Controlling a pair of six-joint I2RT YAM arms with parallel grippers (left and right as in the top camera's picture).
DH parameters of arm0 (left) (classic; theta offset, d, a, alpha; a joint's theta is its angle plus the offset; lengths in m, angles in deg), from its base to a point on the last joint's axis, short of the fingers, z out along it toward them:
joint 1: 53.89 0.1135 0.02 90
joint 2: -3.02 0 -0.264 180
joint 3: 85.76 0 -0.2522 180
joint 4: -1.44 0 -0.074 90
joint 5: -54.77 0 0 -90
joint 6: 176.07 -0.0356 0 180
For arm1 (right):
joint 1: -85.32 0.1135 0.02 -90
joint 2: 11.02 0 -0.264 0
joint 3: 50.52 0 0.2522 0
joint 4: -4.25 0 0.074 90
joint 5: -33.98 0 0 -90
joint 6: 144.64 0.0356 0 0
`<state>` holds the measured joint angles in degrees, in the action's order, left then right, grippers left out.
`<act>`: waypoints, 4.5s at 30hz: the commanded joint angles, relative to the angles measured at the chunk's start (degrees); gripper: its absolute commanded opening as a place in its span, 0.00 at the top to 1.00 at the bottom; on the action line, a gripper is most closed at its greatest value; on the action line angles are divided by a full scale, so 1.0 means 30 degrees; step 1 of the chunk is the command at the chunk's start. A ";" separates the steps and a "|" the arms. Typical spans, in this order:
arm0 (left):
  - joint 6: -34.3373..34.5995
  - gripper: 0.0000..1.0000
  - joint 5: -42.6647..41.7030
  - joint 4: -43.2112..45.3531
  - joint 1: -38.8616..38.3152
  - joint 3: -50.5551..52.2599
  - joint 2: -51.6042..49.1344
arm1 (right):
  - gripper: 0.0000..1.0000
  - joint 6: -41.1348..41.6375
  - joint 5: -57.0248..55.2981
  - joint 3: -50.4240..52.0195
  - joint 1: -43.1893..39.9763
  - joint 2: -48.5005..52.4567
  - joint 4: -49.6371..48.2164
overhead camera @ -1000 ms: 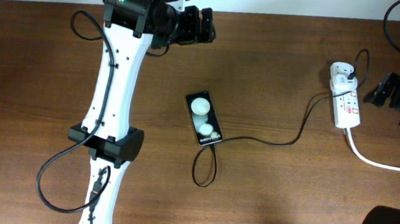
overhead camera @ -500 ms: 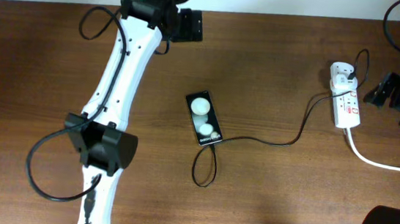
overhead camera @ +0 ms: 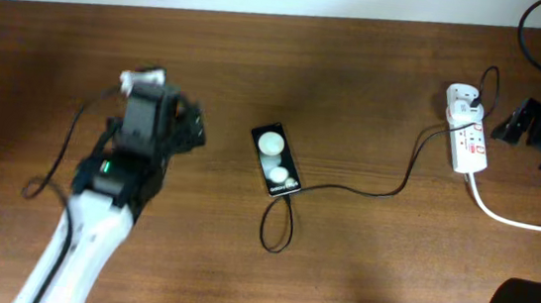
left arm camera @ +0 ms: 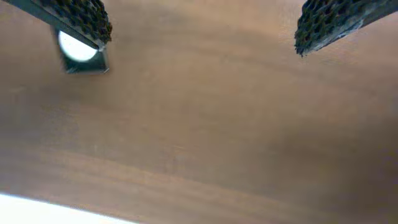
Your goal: Plug charger to phone and switch on socket
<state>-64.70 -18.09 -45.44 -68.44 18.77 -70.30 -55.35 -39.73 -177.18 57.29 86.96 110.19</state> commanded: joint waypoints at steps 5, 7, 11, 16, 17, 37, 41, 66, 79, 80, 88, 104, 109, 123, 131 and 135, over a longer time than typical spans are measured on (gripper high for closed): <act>-0.0226 0.01 0.2237 0.2208 0.0160 0.8167 0.8779 | 0.01 -0.0109 -0.0117 0.0044 0.0102 -0.0270 -0.0007; -0.0219 0.01 0.2229 0.3410 0.0153 1.0375 1.1103 | 0.01 -0.0109 -0.0117 0.0044 0.0102 -0.0270 -0.0007; -0.0219 0.01 0.2229 0.5289 0.0153 1.3712 1.5198 | 0.01 -0.0109 -0.0117 0.0044 0.0102 -0.0270 -0.0007; -0.0211 0.01 0.2448 0.9602 0.0153 1.6859 1.8928 | 0.01 -0.0109 -0.0117 0.0044 0.0102 -0.0270 -0.0007; -0.0204 0.01 0.2441 1.0630 0.0146 1.7252 1.9679 | 0.01 -0.0109 -0.0117 0.0044 0.0102 -0.0270 -0.0007; -0.0175 0.01 0.2076 0.9989 -0.0226 2.0414 2.4363 | 0.01 -0.0109 -0.0160 0.0044 0.0102 -0.0270 -0.0007; -0.1953 0.01 0.1639 0.9938 -0.0226 2.0407 2.4363 | 0.01 -0.0109 -0.0160 0.0044 0.0102 -0.0270 -0.0007; -0.4087 0.01 0.1712 0.9989 0.3825 2.0400 2.4349 | 0.01 -0.0109 -0.0160 0.0044 0.0102 -0.0270 -0.0007; -0.8845 0.01 -0.6302 0.9420 0.5829 2.0378 2.4349 | 0.01 -0.0109 -0.0160 0.0044 0.0102 -0.0270 -0.0007; -0.8714 0.01 -0.6288 0.9420 0.5829 2.0378 2.4349 | 0.01 -0.0109 -0.0160 0.0044 0.0102 -0.0270 -0.0007; -0.8721 0.01 -0.6295 0.9442 0.5829 2.0378 2.4341 | 0.01 -0.0109 -0.0160 0.0044 0.0102 -0.0270 -0.0007; -0.8721 0.01 -0.6302 0.9442 0.5829 2.0378 2.4327 | 0.01 -0.0102 -0.0153 0.0044 0.0117 -0.0466 -0.5486; -0.8721 0.01 -0.6295 0.9442 0.5829 2.0378 2.4327 | 0.01 -0.0117 -0.0182 0.3665 0.2630 -0.4510 -1.6735; -0.8728 0.01 -0.6295 0.9442 0.5829 2.0378 2.4327 | 0.01 0.1909 -0.0160 3.4541 0.6113 -2.2039 -4.1506; -0.8728 0.01 -0.6295 0.9449 0.5829 2.0378 2.4327 | 0.01 0.1821 -0.0160 3.5088 0.6113 -2.5201 -3.6610; -0.8728 0.01 -0.6302 0.9442 0.5829 2.0378 2.4327 | 0.01 0.1246 -0.0182 3.5357 0.6375 -2.6935 -3.4141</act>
<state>-89.99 -36.34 -16.85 -51.24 79.75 2.39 -50.21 -40.69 -71.79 75.23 8.25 6.09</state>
